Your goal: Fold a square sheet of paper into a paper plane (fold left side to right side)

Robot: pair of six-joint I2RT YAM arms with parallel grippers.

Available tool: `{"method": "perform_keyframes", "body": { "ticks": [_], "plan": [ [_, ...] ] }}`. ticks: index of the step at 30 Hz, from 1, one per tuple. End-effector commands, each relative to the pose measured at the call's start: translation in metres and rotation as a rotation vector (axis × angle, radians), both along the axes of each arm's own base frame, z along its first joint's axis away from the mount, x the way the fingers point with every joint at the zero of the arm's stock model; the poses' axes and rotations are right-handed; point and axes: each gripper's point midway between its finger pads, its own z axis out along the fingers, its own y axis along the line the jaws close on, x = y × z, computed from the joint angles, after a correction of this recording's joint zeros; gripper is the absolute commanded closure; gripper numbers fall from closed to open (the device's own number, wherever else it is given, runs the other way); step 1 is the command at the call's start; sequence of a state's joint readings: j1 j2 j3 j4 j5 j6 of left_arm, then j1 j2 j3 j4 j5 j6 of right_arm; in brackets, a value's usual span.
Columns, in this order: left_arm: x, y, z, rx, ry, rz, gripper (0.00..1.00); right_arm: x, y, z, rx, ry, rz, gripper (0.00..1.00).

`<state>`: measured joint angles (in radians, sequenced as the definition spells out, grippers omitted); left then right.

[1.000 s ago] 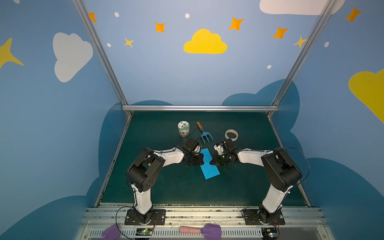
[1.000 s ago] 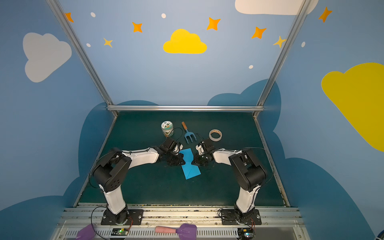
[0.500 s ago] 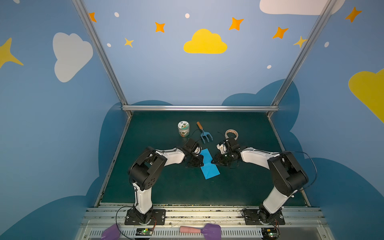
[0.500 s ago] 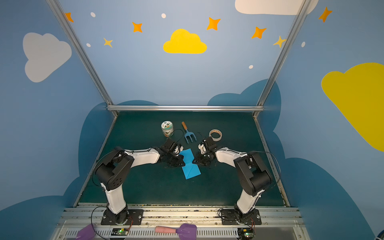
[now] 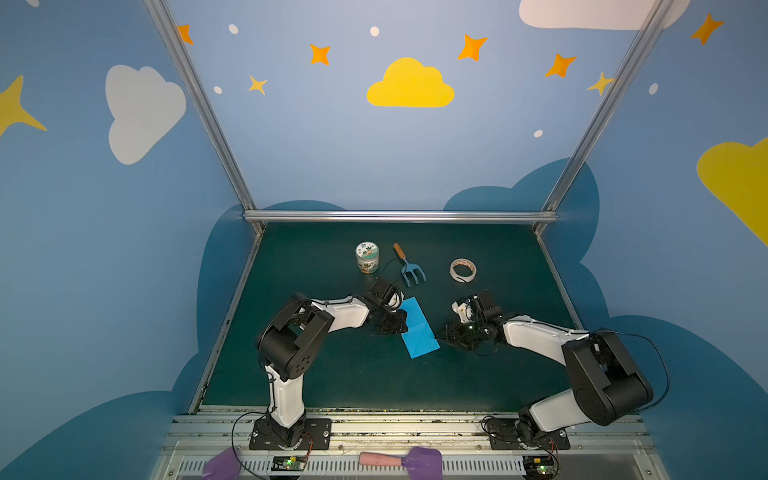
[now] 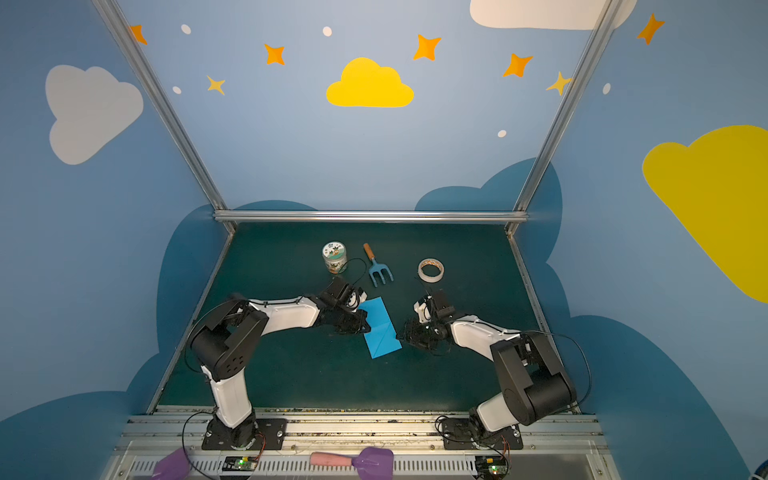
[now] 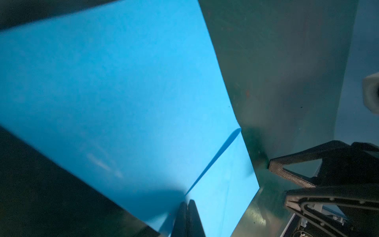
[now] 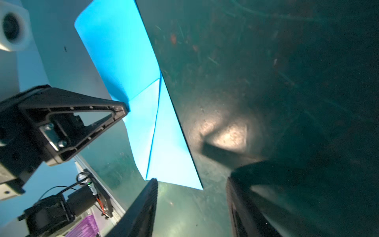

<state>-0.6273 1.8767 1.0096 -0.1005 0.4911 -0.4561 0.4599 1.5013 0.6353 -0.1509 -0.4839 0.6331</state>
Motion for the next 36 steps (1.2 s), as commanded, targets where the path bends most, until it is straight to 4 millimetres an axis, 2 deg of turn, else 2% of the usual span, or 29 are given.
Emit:
{"method": "perform_keyframes", "body": {
  "ticks": [1,5,9,11,16,21,25,31,36],
  "plan": [
    [-0.011,0.010,-0.019,0.053,0.042,-0.012,0.96,-0.019,0.006,-0.022,-0.006,0.095,0.008,0.45],
    [-0.011,0.008,-0.019,0.052,0.046,-0.016,0.96,-0.009,0.021,-0.026,0.023,0.097,0.010,0.45],
    [-0.010,0.008,-0.018,0.053,0.046,-0.020,0.96,0.003,0.026,-0.032,0.026,0.089,0.002,0.45],
    [-0.010,0.007,-0.018,0.053,0.048,-0.021,0.96,0.019,0.032,-0.026,0.042,0.050,0.003,0.45],
    [-0.011,0.008,-0.020,0.055,0.052,-0.024,0.96,0.039,0.033,-0.023,0.056,0.006,0.007,0.45],
    [-0.011,0.007,-0.018,0.053,0.053,-0.025,0.96,0.050,0.022,-0.023,0.015,-0.011,0.002,0.46],
    [-0.011,0.007,-0.018,0.053,0.052,-0.026,0.96,0.037,0.007,-0.026,-0.047,0.003,0.003,0.46],
    [-0.013,0.006,-0.019,0.048,0.056,-0.030,0.96,-0.005,-0.012,-0.040,-0.078,0.068,0.003,0.47],
    [-0.012,0.006,-0.019,0.045,0.055,-0.028,0.96,-0.028,-0.008,-0.046,-0.060,0.088,0.024,0.47]
  ]
}}
